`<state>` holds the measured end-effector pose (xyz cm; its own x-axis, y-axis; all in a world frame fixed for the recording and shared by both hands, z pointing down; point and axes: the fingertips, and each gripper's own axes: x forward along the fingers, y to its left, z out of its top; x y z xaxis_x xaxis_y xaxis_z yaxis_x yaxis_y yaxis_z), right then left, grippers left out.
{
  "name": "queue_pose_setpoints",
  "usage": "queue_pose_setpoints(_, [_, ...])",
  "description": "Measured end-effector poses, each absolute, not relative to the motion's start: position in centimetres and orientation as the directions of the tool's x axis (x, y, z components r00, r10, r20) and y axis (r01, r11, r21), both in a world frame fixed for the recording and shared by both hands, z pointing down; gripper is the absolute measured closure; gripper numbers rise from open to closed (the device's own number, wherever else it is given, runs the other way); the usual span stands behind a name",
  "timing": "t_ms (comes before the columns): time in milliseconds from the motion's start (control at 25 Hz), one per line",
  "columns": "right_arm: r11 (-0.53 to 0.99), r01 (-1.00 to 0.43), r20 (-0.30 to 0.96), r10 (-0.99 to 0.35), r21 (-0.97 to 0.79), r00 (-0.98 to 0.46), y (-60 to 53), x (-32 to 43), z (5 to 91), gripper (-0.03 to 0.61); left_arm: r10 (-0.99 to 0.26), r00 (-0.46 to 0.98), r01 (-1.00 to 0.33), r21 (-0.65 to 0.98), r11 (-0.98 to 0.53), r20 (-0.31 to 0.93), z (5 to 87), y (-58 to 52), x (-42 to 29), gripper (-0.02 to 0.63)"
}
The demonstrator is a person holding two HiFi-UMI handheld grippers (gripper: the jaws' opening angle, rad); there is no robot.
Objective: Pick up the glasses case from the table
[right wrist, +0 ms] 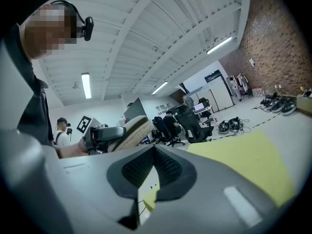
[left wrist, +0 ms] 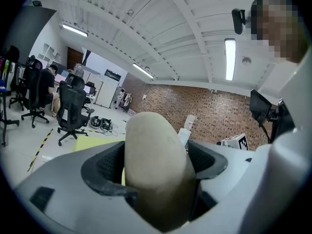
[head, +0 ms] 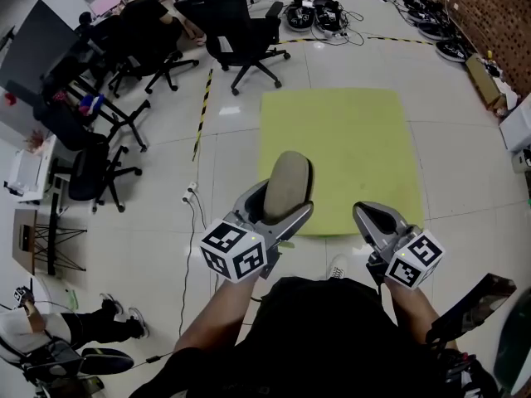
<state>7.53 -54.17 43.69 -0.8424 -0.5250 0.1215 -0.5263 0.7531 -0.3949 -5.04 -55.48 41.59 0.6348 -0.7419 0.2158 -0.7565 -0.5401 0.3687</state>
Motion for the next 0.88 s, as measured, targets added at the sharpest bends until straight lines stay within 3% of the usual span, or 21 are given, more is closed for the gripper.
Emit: queue_pose_setpoints(880, [0.679,-0.669,0.189,-0.645,-0.302,-0.740,-45.1,2.1,42.8,0.577,-0.641,0.757,-0.630,0.405,-0.663,0.129,42.4,-48.3,-9.1,0.209])
